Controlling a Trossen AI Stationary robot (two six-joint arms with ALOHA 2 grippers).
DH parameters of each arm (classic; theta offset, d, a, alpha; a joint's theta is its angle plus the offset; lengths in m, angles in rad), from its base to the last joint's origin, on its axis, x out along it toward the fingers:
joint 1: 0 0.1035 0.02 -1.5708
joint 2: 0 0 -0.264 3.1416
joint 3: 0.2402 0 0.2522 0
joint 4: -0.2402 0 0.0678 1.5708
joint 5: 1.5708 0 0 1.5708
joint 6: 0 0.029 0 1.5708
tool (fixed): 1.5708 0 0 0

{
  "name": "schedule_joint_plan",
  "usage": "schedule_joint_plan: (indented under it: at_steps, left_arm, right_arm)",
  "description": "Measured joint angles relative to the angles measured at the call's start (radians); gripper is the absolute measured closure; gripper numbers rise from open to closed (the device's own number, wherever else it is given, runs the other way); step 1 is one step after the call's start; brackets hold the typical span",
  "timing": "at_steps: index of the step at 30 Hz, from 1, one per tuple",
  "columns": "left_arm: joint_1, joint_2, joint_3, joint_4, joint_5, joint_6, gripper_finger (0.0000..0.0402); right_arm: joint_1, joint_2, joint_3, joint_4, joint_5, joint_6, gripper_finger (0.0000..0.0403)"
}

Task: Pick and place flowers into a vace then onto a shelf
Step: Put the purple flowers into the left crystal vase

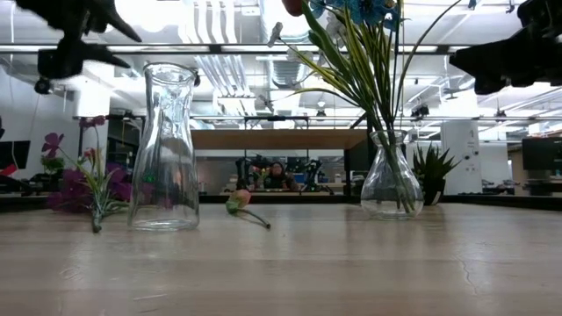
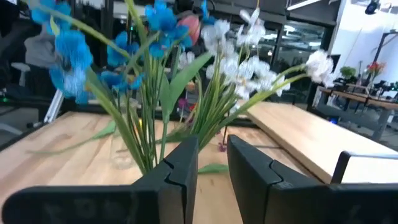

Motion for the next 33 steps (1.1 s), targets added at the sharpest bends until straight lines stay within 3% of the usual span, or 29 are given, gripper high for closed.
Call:
schedule_joint_plan:
  at_steps: [3,8,18,27,33]
  left_arm:
    - [-0.001,0.137,0.12,-0.151,0.007,-0.1,0.0206]
    - [-0.001,0.376,0.273,-0.41,0.106,-0.228,0.0206]
    - [-0.005,0.723,0.403,-0.44,0.219,-0.219,0.0206]
    - [-0.038,0.839,0.381,-0.43,0.172,-0.321,0.0206]
    - [-0.039,0.871,0.352,-0.411,0.213,-0.391,0.0206]
  right_arm:
    - [0.0,0.0,0.0,0.039,0.0,0.004,0.0327]
    - [0.0,0.0,0.0,0.068,0.0,0.01,0.0335]
    - [0.0,-0.001,0.0,0.17,0.0,-0.083,0.0324]
    - [0.0,0.0,0.0,0.172,0.001,-0.12,0.0334]
    - [0.0,0.001,0.0,0.177,0.0,-0.231,0.033]
